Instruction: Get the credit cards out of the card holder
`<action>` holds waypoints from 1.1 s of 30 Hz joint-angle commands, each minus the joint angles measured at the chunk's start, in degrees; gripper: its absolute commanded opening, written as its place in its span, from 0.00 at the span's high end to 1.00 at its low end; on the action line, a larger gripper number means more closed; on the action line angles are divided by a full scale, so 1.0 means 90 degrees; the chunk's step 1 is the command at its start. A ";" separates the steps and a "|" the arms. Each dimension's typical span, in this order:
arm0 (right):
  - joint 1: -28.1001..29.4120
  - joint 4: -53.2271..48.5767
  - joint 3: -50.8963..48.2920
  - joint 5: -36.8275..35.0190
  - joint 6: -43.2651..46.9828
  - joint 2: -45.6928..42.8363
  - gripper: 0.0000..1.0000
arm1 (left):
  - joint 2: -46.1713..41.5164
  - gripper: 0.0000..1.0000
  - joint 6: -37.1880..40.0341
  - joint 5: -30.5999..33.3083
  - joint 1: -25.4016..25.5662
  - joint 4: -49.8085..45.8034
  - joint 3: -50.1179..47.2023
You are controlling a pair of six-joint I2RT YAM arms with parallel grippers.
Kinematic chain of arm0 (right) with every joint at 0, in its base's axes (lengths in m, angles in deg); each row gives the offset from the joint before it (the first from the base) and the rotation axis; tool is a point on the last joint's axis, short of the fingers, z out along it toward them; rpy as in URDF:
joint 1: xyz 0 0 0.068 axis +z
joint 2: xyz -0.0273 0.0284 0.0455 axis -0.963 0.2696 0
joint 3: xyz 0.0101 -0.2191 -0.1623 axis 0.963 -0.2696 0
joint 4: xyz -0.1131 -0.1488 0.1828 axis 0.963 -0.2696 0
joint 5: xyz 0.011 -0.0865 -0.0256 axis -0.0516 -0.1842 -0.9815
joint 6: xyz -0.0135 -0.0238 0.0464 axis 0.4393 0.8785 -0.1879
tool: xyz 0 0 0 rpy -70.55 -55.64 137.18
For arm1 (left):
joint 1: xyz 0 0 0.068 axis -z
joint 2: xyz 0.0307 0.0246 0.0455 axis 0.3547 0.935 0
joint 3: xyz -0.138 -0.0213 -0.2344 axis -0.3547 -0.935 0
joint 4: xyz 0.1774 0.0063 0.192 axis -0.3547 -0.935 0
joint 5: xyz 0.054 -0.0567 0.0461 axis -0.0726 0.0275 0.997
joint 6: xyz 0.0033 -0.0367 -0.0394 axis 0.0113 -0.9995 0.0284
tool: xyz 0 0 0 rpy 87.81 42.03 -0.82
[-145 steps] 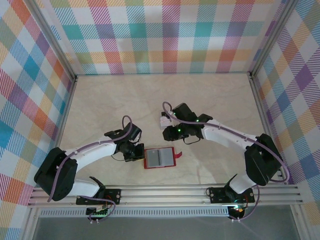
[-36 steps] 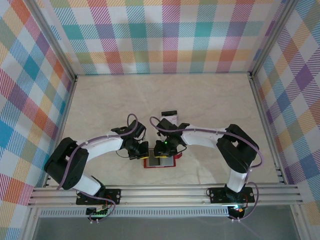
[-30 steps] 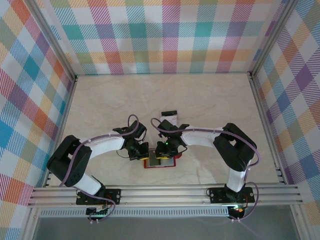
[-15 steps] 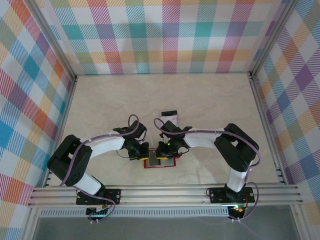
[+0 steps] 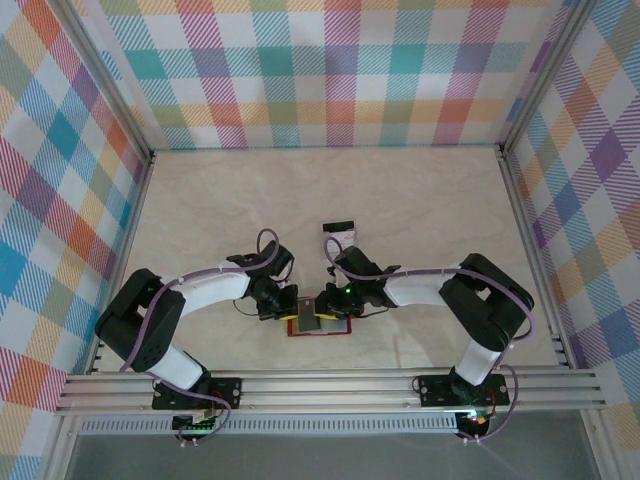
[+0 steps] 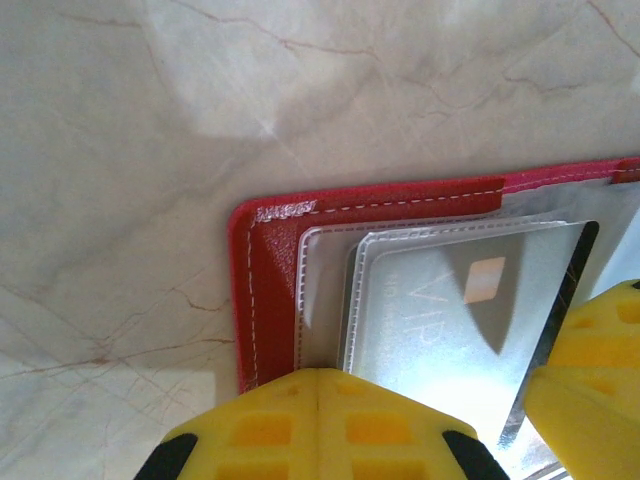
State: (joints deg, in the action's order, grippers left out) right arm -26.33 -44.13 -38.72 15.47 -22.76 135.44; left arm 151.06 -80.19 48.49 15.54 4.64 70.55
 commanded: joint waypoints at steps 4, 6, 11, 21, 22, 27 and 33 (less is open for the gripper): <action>-0.0038 0.0916 -0.0214 0.0301 -0.0258 -0.0193 0.84 | 0.0253 1.00 0.0047 0.0274 0.0114 -0.0363 0.0004; -0.0041 0.0920 -0.0236 0.0284 -0.0246 -0.0154 0.86 | 0.0256 1.00 0.0046 0.0290 0.0131 -0.0401 0.0033; -0.0044 0.0760 -0.0264 0.0182 -0.0156 -0.0160 0.89 | 0.0150 1.00 0.0016 0.0360 0.0145 -0.0471 0.0101; -0.0063 0.0700 -0.0319 0.0151 -0.0072 -0.0123 0.88 | -0.0427 1.00 -0.0082 0.0366 0.0145 -0.0698 0.0375; -0.0064 0.0725 -0.0317 0.0158 -0.0074 -0.0122 0.87 | -0.0440 1.00 -0.0119 0.0277 0.0145 -0.0602 0.0357; -0.0065 0.0841 -0.0337 0.0231 -0.0114 -0.0069 0.84 | -0.0255 1.00 -0.0308 -0.0204 0.0145 0.0048 0.0184; -0.0072 0.1118 -0.0355 0.0369 -0.0235 0.0037 0.78 | 0.0220 1.00 -0.0298 -0.0294 0.0145 0.0343 -0.0002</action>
State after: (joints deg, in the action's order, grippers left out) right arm -26.72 -37.35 -41.06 17.04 -24.33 135.16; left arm 151.14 -82.02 47.48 16.33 6.21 72.01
